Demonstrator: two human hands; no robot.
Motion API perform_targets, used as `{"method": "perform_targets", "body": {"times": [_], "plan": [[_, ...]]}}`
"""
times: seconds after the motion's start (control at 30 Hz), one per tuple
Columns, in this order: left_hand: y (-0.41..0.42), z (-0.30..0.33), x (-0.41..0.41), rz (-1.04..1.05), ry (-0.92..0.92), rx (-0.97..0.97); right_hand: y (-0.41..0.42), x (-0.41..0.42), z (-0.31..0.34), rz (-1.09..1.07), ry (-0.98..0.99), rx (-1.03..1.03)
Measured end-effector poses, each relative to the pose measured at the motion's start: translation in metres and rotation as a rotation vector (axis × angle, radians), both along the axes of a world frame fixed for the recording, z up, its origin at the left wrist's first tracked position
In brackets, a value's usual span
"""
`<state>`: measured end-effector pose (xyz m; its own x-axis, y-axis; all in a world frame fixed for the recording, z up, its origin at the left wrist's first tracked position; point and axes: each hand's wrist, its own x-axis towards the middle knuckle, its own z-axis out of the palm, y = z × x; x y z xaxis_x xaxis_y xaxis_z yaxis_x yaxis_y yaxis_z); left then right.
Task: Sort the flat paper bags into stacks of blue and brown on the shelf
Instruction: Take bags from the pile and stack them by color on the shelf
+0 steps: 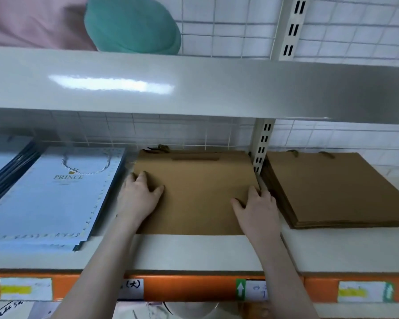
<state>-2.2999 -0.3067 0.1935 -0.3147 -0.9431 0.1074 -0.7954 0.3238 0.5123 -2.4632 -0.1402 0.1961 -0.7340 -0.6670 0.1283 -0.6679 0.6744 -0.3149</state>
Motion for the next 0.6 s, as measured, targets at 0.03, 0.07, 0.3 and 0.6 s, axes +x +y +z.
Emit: {"method": "perform_targets", "body": {"times": [0.03,0.07,0.3,0.6], "plan": [[-0.003,0.000,-0.002,0.000,-0.005,-0.003,-0.004,-0.001,0.001,0.001,-0.004,0.002],[-0.005,-0.001,-0.003,0.002,-0.009,-0.005,-0.007,-0.003,0.002,0.003,-0.005,0.003],[-0.021,0.002,-0.006,-0.007,-0.036,0.014,-0.023,-0.006,0.007,-0.004,-0.018,-0.020],[-0.005,0.008,-0.001,0.007,-0.043,-0.125,-0.015,0.000,0.005,-0.019,0.074,-0.072]]}}
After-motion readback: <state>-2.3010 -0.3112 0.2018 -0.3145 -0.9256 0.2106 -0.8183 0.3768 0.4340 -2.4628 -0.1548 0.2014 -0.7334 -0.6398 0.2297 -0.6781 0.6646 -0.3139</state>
